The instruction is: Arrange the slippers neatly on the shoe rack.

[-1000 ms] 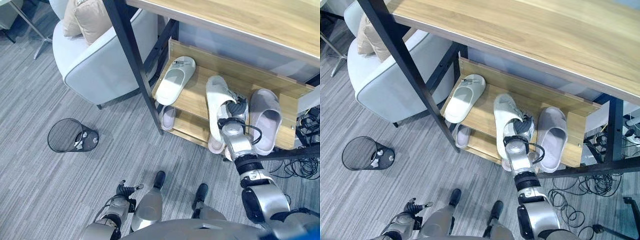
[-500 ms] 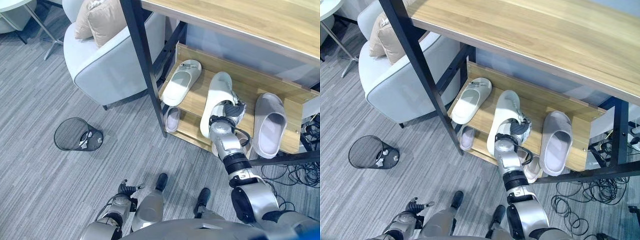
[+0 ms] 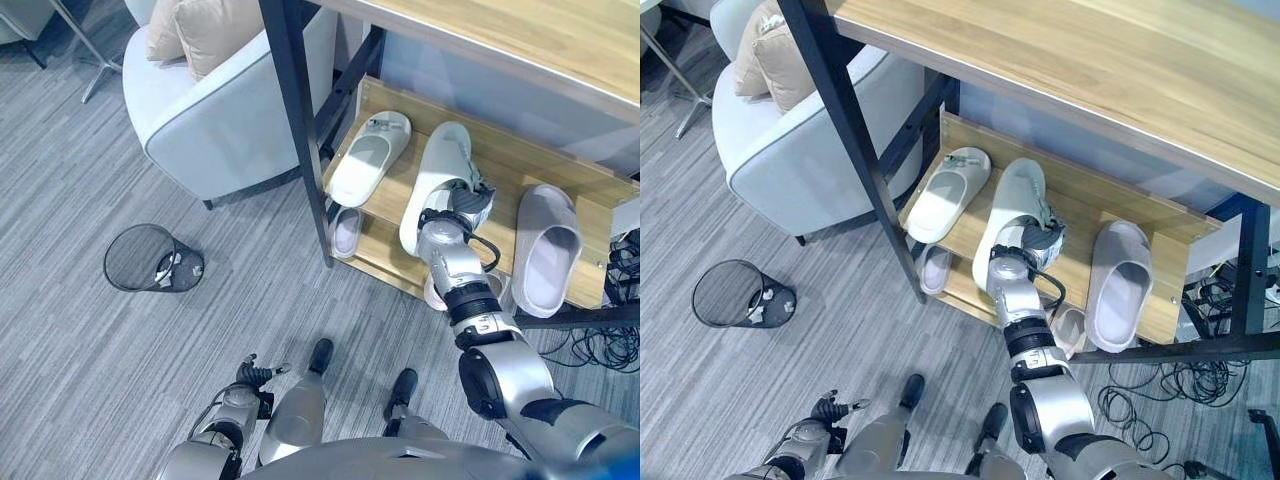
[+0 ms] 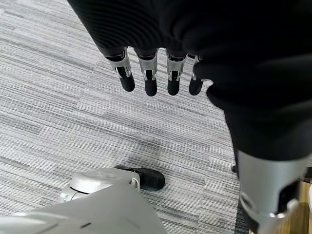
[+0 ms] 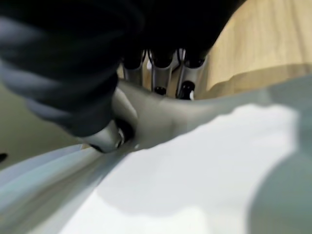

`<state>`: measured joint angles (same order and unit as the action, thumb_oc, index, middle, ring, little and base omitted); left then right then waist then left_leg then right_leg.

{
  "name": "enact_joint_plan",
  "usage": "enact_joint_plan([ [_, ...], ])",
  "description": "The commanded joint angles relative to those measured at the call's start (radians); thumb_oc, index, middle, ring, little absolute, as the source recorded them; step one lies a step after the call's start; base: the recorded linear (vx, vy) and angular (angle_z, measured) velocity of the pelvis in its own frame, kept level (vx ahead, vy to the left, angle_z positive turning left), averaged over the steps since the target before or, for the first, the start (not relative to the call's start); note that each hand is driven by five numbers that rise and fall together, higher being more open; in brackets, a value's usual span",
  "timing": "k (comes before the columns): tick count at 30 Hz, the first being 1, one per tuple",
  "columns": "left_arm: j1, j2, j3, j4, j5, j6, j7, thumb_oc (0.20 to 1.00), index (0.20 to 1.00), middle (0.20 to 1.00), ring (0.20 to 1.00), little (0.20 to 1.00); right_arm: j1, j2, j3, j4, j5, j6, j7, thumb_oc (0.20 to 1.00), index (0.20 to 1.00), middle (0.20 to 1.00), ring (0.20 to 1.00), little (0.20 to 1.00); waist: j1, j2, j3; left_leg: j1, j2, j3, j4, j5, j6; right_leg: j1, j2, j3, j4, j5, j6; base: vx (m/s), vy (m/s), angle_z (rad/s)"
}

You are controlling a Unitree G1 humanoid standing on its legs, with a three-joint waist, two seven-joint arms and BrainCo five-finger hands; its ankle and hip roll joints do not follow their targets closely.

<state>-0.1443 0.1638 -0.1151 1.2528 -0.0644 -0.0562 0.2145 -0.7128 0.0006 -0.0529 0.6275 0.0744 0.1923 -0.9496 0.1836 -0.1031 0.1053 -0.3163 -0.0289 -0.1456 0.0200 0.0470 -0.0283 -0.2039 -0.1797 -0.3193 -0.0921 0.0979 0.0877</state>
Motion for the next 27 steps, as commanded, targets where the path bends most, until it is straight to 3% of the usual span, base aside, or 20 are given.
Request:
enact_joint_plan([
  [1, -0.017, -0.168, -0.058, 0.078, 0.015, -0.007, -0.027, 1.0, 1.0, 1.0, 1.0, 1.0, -0.074, -0.073, -0.028, -0.012, -0.006, -0.019, -0.03, 0.2, 0.2, 0.2, 0.2, 0.2, 0.023, 0.015, 0.034, 0.033, 0.0, 0.021, -0.107, 0.078, 0.038, 0.107, -0.079, -0.032, 0.005, -0.043, 0.124, 0.0, 0.0, 0.0],
  [3, -0.014, -0.169, -0.058, 0.078, 0.013, -0.011, -0.027, 1.0, 1.0, 1.0, 1.0, 1.0, -0.079, -0.077, -0.033, -0.005, -0.005, -0.018, -0.029, 0.2, 0.2, 0.2, 0.2, 0.2, 0.023, 0.017, 0.036, 0.034, -0.002, 0.019, -0.107, 0.077, 0.038, 0.108, -0.082, -0.034, 0.005, -0.041, 0.124, 0.01, 0.02, 0.01],
  [4, -0.014, -0.168, -0.057, 0.08, 0.013, -0.012, -0.026, 1.0, 1.0, 1.0, 1.0, 1.0, -0.081, -0.077, -0.034, -0.005, -0.003, -0.017, -0.027, 0.351, 0.351, 0.351, 0.351, 0.351, 0.023, 0.017, 0.036, 0.034, -0.003, 0.018, -0.107, 0.077, 0.038, 0.108, -0.084, -0.035, 0.005, -0.04, 0.125, 0.0, 0.0, 0.0],
  [5, -0.013, -0.167, -0.056, 0.081, 0.012, -0.013, -0.026, 1.0, 1.0, 1.0, 1.0, 1.0, -0.083, -0.077, -0.034, -0.007, 0.001, -0.013, -0.022, 1.0, 1.0, 1.0, 1.0, 1.0, 0.023, 0.017, 0.037, 0.034, -0.004, 0.018, -0.107, 0.077, 0.038, 0.108, -0.084, -0.036, 0.005, -0.04, 0.126, 0.0, 0.0, 0.0],
  [8, -0.016, -0.17, -0.052, 0.093, 0.009, -0.013, -0.028, 1.0, 1.0, 1.0, 1.0, 1.0, -0.075, -0.086, -0.006, -0.006, -0.03, 0.041, 0.018, 1.0, 1.0, 1.0, 1.0, 1.0, 0.023, 0.013, 0.036, 0.036, -0.004, 0.019, -0.107, 0.075, 0.038, 0.113, -0.084, -0.038, 0.005, -0.042, 0.124, 0.01, 0.005, 0.01],
  [12, -0.016, -0.178, -0.055, 0.094, 0.006, -0.018, -0.03, 1.0, 1.0, 1.0, 1.0, 1.0, -0.053, -0.073, 0.0, -0.002, -0.031, 0.054, 0.014, 1.0, 1.0, 1.0, 1.0, 1.0, 0.02, 0.011, 0.034, 0.039, -0.004, 0.02, -0.107, 0.073, 0.04, 0.116, -0.084, -0.039, 0.005, -0.043, 0.124, 0.0, 0.0, 0.0],
  [27, 0.005, -0.174, -0.05, 0.117, 0.009, -0.013, -0.04, 1.0, 1.0, 1.0, 1.0, 1.0, 0.114, 0.023, 0.052, -0.199, -0.053, -0.028, -0.039, 1.0, 1.0, 1.0, 1.0, 1.0, -0.003, 0.01, 0.01, 0.063, 0.006, 0.038, -0.107, 0.063, 0.043, 0.129, -0.085, -0.026, 0.005, -0.045, 0.118, 0.01, -0.001, -0.01],
])
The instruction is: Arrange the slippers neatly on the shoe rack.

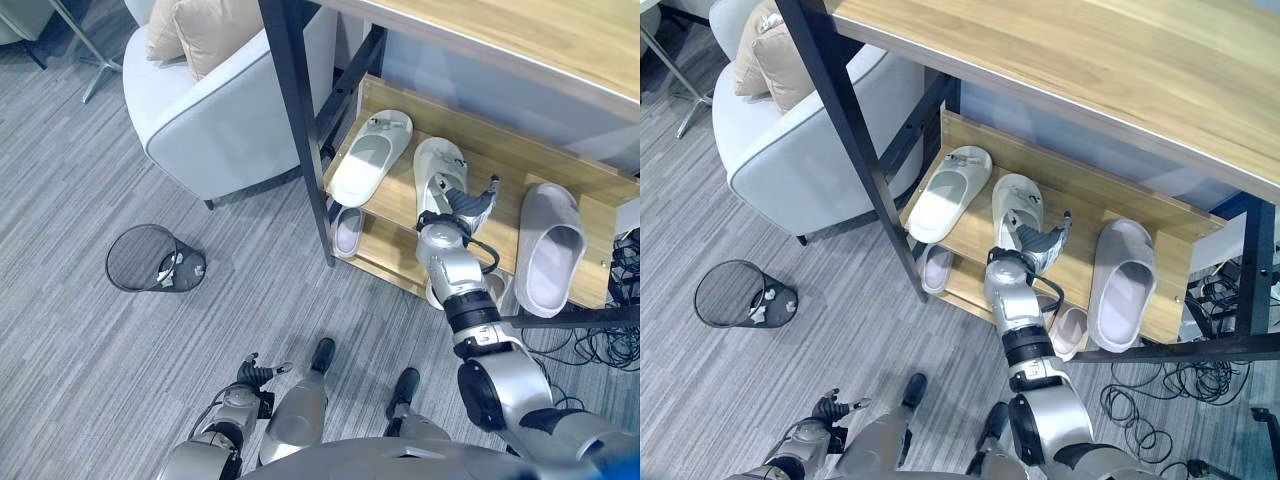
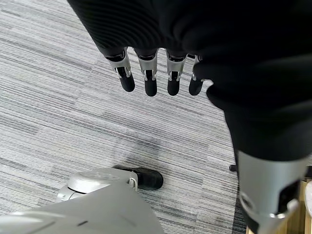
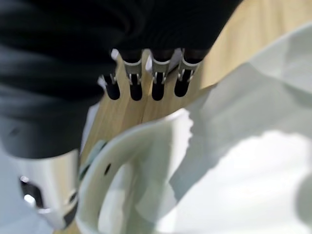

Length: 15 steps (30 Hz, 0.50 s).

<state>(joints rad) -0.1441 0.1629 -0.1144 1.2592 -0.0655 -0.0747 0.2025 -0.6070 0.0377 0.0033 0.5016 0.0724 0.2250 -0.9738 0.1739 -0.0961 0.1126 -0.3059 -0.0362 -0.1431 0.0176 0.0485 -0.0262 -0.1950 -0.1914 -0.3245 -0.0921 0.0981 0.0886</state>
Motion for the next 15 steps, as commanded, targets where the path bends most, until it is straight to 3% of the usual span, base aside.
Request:
enact_joint_plan([
  [1, 0.005, -0.172, -0.05, 0.109, 0.01, 0.005, -0.03, 1.0, 1.0, 1.0, 1.0, 1.0, 0.016, -0.01, 0.0, -0.082, -0.051, -0.061, -0.011, 1.0, 1.0, 1.0, 1.0, 1.0, 0.006, 0.003, 0.001, 0.054, 0.014, 0.035, -0.105, 0.062, 0.041, 0.12, -0.074, -0.02, 0.005, -0.046, 0.118, 0.0, 0.0, 0.0],
  [15, 0.017, -0.167, -0.048, 0.117, 0.005, 0.01, -0.047, 1.0, 1.0, 1.0, 1.0, 1.0, 0.158, 0.055, 0.066, -0.158, -0.054, -0.086, 0.043, 1.0, 1.0, 1.0, 1.0, 1.0, -0.006, 0.003, -0.017, 0.068, 0.016, 0.041, -0.105, 0.056, 0.044, 0.124, -0.071, -0.003, 0.005, -0.049, 0.114, 0.0, -0.001, -0.01],
])
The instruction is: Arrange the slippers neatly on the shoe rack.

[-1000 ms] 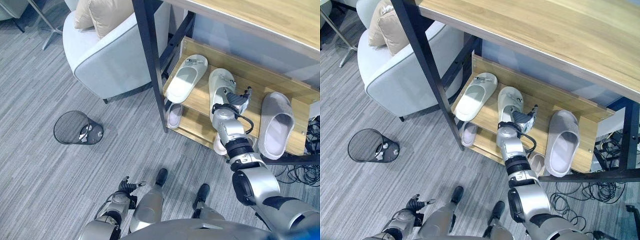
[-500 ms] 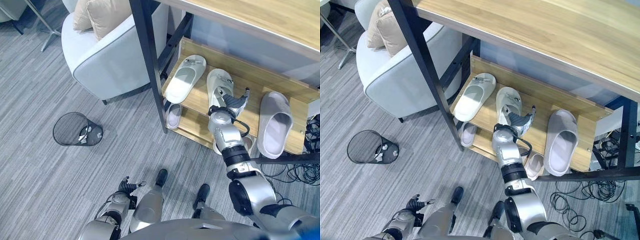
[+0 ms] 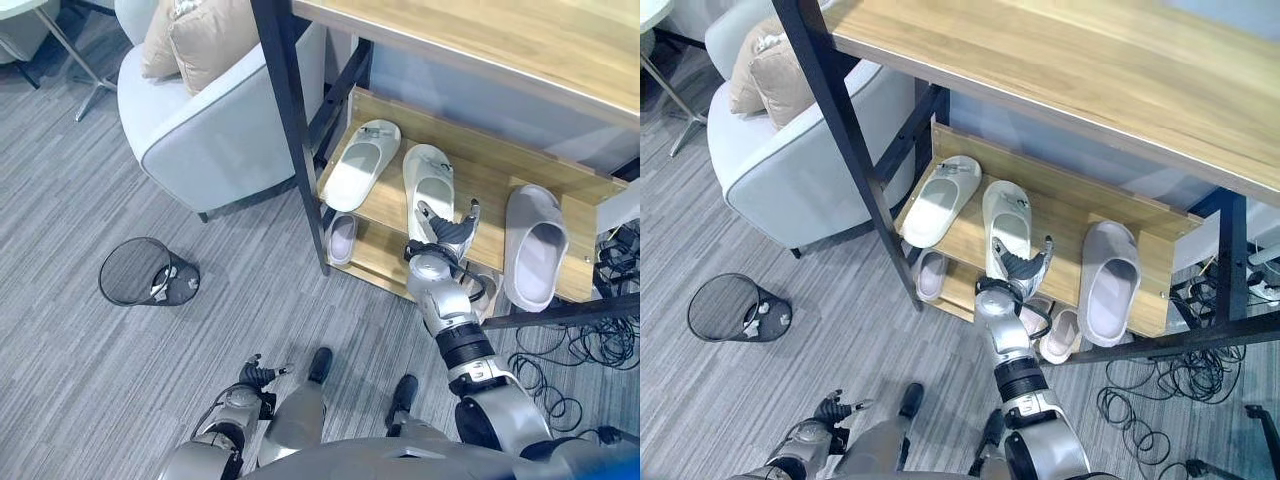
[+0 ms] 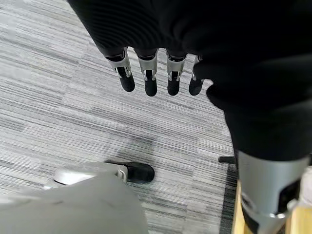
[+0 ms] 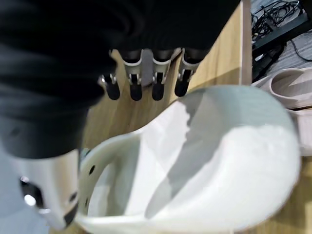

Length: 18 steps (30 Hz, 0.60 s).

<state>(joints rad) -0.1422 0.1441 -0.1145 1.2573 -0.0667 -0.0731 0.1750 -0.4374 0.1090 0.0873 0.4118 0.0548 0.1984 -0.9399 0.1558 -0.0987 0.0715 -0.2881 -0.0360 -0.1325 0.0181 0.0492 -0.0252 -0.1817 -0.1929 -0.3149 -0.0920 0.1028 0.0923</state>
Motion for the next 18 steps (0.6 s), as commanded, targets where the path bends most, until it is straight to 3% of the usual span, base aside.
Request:
enact_joint_plan([
  [1, 0.017, -0.148, -0.047, 0.12, 0.007, 0.007, -0.02, 1.0, 1.0, 1.0, 1.0, 1.0, -0.006, -0.014, -0.013, -0.065, -0.04, -0.061, 0.018, 1.0, 1.0, 1.0, 1.0, 1.0, 0.013, 0.006, 0.022, 0.05, 0.016, 0.031, -0.105, 0.055, 0.042, 0.111, -0.069, -0.013, 0.005, -0.054, 0.11, 0.0, 0.0, 0.0],
  [18, 0.016, -0.147, -0.053, 0.146, 0.004, -0.005, -0.011, 1.0, 1.0, 1.0, 1.0, 1.0, -0.002, 0.05, 0.058, -0.028, -0.015, -0.08, 0.087, 1.0, 1.0, 1.0, 1.0, 1.0, 0.026, 0.004, 0.012, 0.046, 0.015, 0.026, -0.105, 0.055, 0.04, 0.115, -0.069, -0.021, 0.005, -0.052, 0.111, 0.0, 0.0, 0.0],
])
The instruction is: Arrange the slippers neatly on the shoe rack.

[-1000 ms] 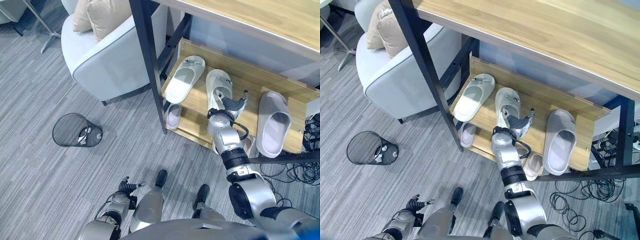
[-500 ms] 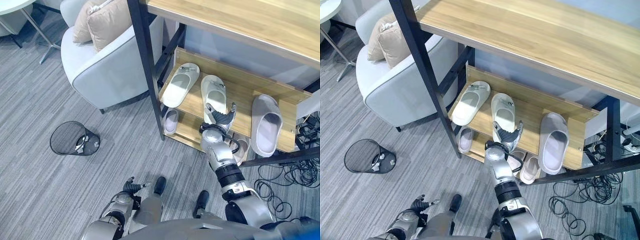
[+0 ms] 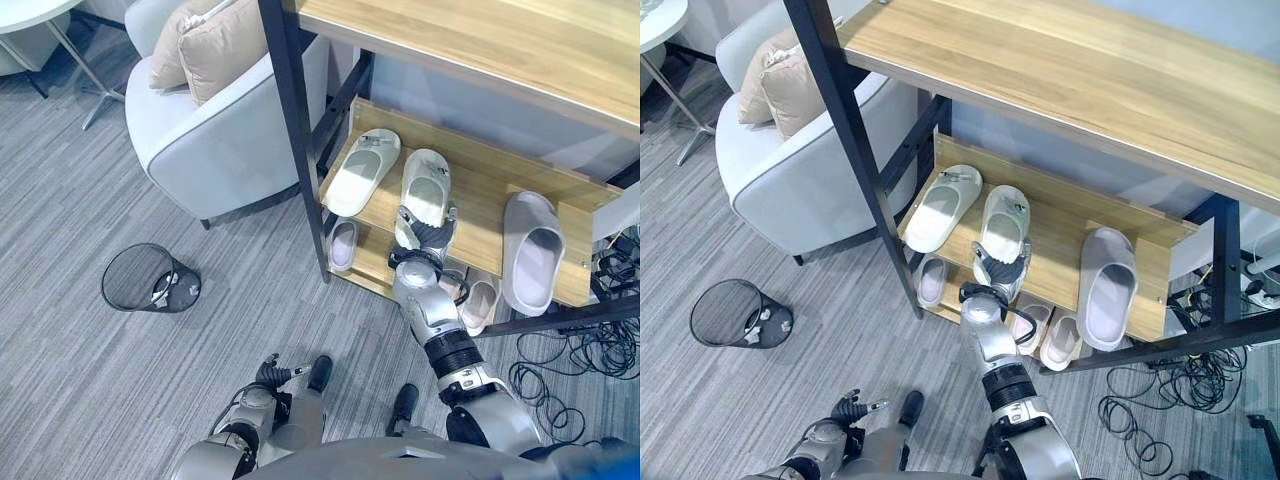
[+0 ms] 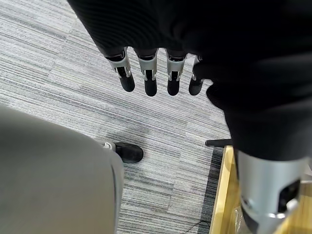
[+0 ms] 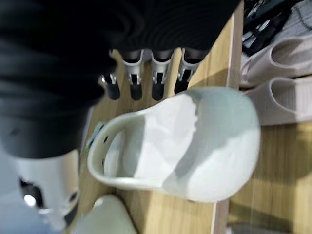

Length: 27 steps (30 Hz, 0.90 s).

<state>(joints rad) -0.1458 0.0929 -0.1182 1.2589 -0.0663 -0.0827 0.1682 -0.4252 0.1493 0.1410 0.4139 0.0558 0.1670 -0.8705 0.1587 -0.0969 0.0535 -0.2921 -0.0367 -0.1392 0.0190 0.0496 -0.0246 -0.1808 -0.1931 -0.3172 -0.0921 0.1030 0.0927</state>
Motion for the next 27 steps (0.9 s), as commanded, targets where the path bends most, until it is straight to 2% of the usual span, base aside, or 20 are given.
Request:
enact_joint_plan([
  [1, 0.018, -0.096, -0.049, 0.145, 0.003, 0.004, -0.004, 1.0, 1.0, 1.0, 1.0, 1.0, -0.01, 0.012, 0.01, -0.027, -0.019, -0.048, 0.025, 1.0, 1.0, 1.0, 1.0, 1.0, 0.023, 0.002, 0.03, 0.051, 0.016, 0.033, -0.106, 0.053, 0.04, 0.115, -0.069, -0.018, 0.005, -0.052, 0.111, 0.0, 0.0, 0.0],
  [15, 0.026, -0.09, -0.052, 0.158, 0.016, -0.003, -0.003, 1.0, 1.0, 1.0, 1.0, 1.0, -0.028, 0.029, 0.064, 0.035, -0.03, 0.005, 0.157, 1.0, 1.0, 1.0, 1.0, 1.0, 0.028, -0.009, 0.016, 0.064, 0.017, 0.031, -0.106, 0.047, 0.041, 0.126, -0.069, -0.017, 0.005, -0.056, 0.108, 0.0, 0.0, 0.0],
  [16, 0.027, -0.09, -0.051, 0.16, 0.017, -0.004, -0.002, 1.0, 1.0, 1.0, 1.0, 1.0, -0.027, 0.031, 0.065, 0.036, -0.028, 0.003, 0.164, 1.0, 1.0, 1.0, 1.0, 1.0, 0.029, -0.01, 0.015, 0.065, 0.017, 0.03, -0.106, 0.047, 0.041, 0.127, -0.069, -0.017, 0.005, -0.057, 0.108, 0.0, 0.0, 0.0],
  [17, 0.029, -0.088, -0.05, 0.161, 0.018, -0.008, -0.002, 1.0, 1.0, 1.0, 1.0, 1.0, -0.025, 0.032, 0.068, 0.038, -0.025, -0.01, 0.211, 1.0, 1.0, 1.0, 1.0, 1.0, 0.029, -0.011, 0.011, 0.067, 0.018, 0.03, -0.106, 0.046, 0.04, 0.129, -0.068, -0.018, 0.005, -0.058, 0.107, 0.0, 0.0, 0.0],
  [27, 0.038, -0.085, -0.049, 0.165, 0.017, -0.013, -0.001, 1.0, 1.0, 1.0, 1.0, 1.0, 0.003, 0.024, 0.068, 0.033, -0.034, -0.004, 0.276, 1.0, 1.0, 1.0, 1.0, 1.0, 0.027, -0.015, -0.005, 0.075, 0.019, 0.034, -0.106, 0.041, 0.041, 0.133, -0.067, -0.017, 0.005, -0.06, 0.106, 0.0, 0.0, 0.0],
])
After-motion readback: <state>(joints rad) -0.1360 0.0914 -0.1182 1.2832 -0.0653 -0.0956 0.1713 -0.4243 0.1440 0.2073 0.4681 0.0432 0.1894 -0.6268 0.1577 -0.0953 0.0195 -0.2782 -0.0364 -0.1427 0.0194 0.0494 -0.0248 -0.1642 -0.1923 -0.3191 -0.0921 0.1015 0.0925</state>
